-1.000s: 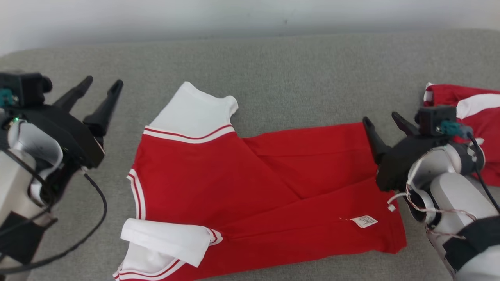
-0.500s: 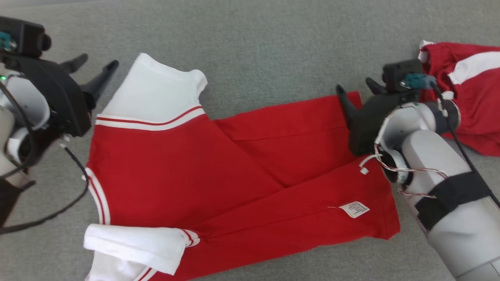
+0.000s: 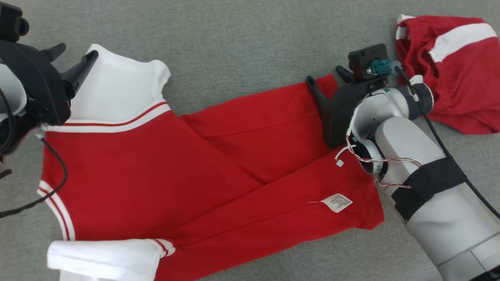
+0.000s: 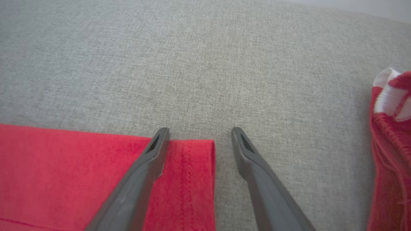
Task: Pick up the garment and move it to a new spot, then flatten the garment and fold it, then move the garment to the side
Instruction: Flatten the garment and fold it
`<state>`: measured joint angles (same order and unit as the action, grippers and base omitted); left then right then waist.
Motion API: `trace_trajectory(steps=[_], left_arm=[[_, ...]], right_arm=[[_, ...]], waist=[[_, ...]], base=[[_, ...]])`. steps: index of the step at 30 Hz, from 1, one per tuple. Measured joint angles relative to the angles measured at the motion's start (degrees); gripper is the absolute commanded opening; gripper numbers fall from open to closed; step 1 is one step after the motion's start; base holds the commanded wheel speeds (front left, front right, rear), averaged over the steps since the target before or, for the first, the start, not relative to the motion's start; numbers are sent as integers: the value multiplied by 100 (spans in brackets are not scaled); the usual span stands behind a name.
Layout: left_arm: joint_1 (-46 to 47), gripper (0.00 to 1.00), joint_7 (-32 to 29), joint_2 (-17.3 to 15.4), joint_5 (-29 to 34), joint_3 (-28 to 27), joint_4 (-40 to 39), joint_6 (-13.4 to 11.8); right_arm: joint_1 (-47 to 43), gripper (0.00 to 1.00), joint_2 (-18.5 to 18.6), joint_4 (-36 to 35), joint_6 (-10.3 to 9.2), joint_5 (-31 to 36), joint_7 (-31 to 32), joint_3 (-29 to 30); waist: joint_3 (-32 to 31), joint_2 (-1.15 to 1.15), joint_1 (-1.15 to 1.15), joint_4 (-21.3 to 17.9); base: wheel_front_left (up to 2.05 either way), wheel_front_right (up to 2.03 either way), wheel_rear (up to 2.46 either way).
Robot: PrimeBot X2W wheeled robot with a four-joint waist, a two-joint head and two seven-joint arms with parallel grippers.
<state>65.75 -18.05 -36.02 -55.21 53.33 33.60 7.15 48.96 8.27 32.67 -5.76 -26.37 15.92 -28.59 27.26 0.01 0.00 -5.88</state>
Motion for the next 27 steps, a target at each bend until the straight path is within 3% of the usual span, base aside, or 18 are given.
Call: trace_trajectory(steps=[9, 10, 11, 12, 13, 14, 19, 27], left_arm=[[121, 100, 30, -115, -272, 411, 304, 0], [150, 100, 45, -152, -276, 460, 323, 0], [159, 81, 83, -172, -315, 465, 354, 0], [159, 31, 101, -168, -377, 464, 422, 0], [162, 7, 101, -166, -386, 491, 465, 0], [186, 0, 101, -178, -363, 565, 494, 0], [307, 0, 250, -185, -428, 731, 588, 1], [622, 0, 778, 69, -679, 909, 577, 1]], right_arm=[[224, 98, -179, 85, 80, 26, 22, -108], [224, 56, -187, 89, 80, 26, 22, -108], [227, 9, -196, 111, 92, 26, 22, -119], [229, 0, -196, 125, 126, 25, 22, -120], [229, 0, -193, 135, 126, 24, 22, -116], [229, 0, -189, 149, 131, 24, 22, -115], [237, 0, -180, 187, 176, 18, 11, -102], [379, 0, -76, 342, 276, -29, -274, 41]], waist=[[188, 0, 0, -265], [201, 0, 0, -290], [212, 0, 0, -312], [220, 0, 0, -332], [229, 0, 0, -344], [237, -1, 0, -352], [273, -2, -1, -345], [159, -1, 0, -174]], base=[[0, 0, 0], [0, 0, 0], [0, 0, 0], [0, 0, 0], [0, 0, 0], [0, 0, 0], [0, 0, 0], [0, 0, 0]])
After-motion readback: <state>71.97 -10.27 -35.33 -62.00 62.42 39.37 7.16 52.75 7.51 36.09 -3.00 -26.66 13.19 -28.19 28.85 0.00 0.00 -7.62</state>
